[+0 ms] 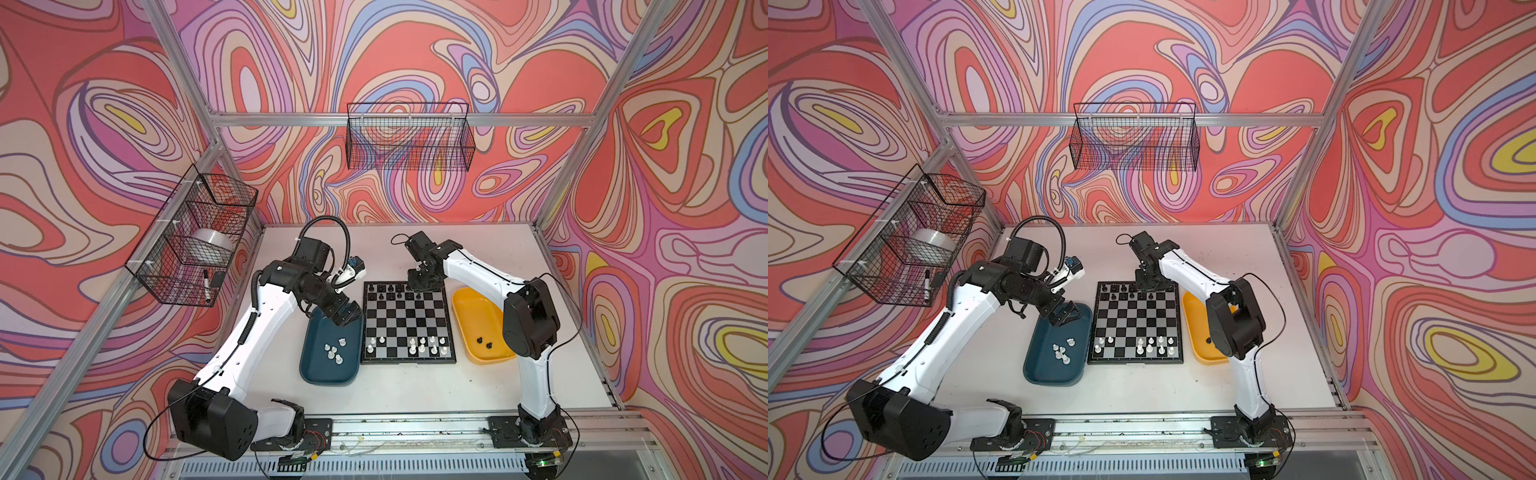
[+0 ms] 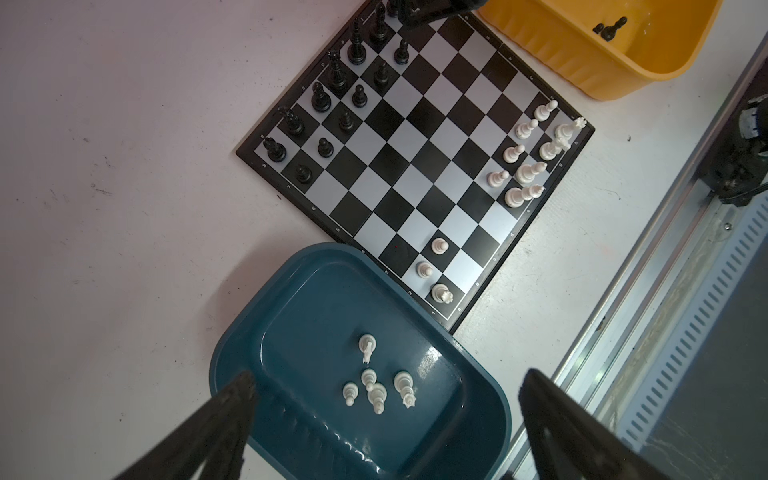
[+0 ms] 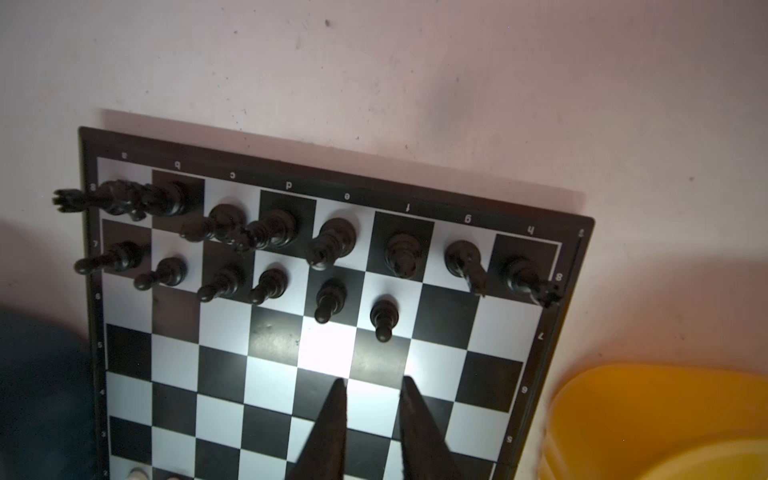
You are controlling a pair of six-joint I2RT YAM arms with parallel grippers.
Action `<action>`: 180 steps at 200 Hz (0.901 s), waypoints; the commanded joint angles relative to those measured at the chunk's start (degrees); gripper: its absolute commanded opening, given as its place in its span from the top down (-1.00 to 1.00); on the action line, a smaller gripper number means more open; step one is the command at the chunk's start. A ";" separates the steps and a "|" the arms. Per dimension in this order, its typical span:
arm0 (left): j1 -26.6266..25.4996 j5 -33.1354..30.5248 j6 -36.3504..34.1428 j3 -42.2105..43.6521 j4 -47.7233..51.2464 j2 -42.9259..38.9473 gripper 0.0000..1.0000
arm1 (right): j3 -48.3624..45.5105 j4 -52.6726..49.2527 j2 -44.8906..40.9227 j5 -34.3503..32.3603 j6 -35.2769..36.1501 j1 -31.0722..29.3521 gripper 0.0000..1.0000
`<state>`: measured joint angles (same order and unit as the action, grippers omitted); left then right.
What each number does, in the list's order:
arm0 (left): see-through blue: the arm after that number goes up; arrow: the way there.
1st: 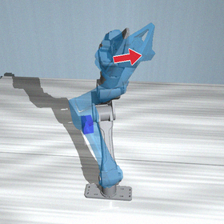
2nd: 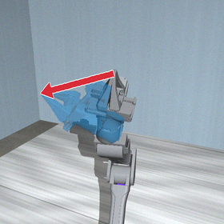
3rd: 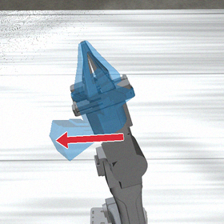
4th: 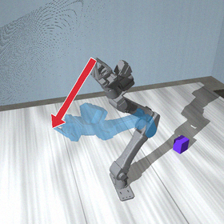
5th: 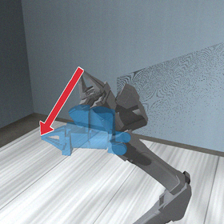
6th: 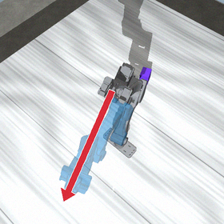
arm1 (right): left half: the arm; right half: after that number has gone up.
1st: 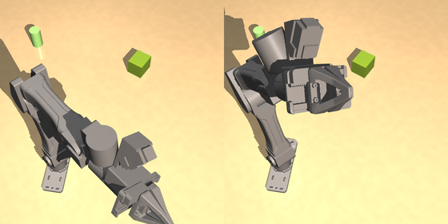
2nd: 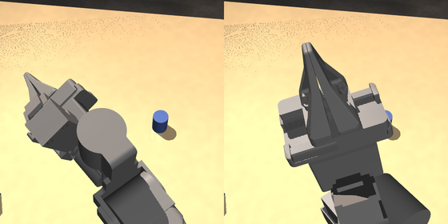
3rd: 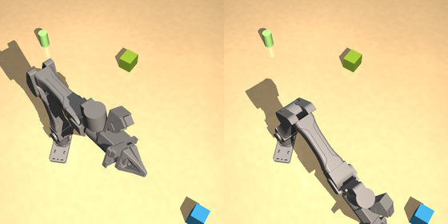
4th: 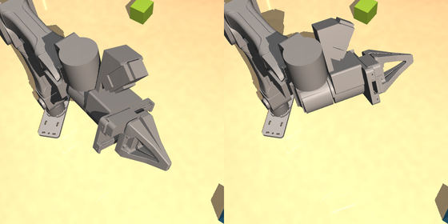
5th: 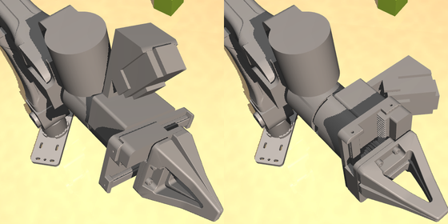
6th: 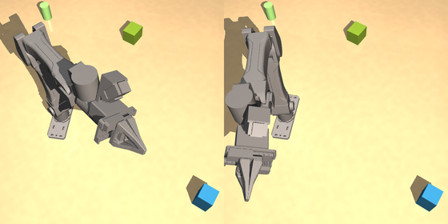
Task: Set up the chess pieces on the board
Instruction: 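Move the right gripper back over the black pawns in the yellow tray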
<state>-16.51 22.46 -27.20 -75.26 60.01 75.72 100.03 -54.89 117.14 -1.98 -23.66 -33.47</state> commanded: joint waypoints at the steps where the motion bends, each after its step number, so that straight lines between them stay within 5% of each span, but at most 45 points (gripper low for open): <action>1: -0.16 0.09 -0.31 -0.50 0.64 -1.37 -0.99 | -2.56 -1.07 -5.09 -0.11 -1.06 -0.49 0.54; 90: -0.18 1.06 -0.33 -1.54 1.20 -0.40 -0.99 | -22.21 -7.22 -25.62 -5.02 -6.59 0.10 0.56; 180: -0.14 8.91 1.74 -9.47 4.76 2.26 -1.00 | -41.35 -6.59 -42.52 -4.22 -14.69 6.29 0.56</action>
<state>-16.51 28.62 -25.80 -83.44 61.89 77.30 62.08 -61.41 77.08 -6.04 -35.18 -28.42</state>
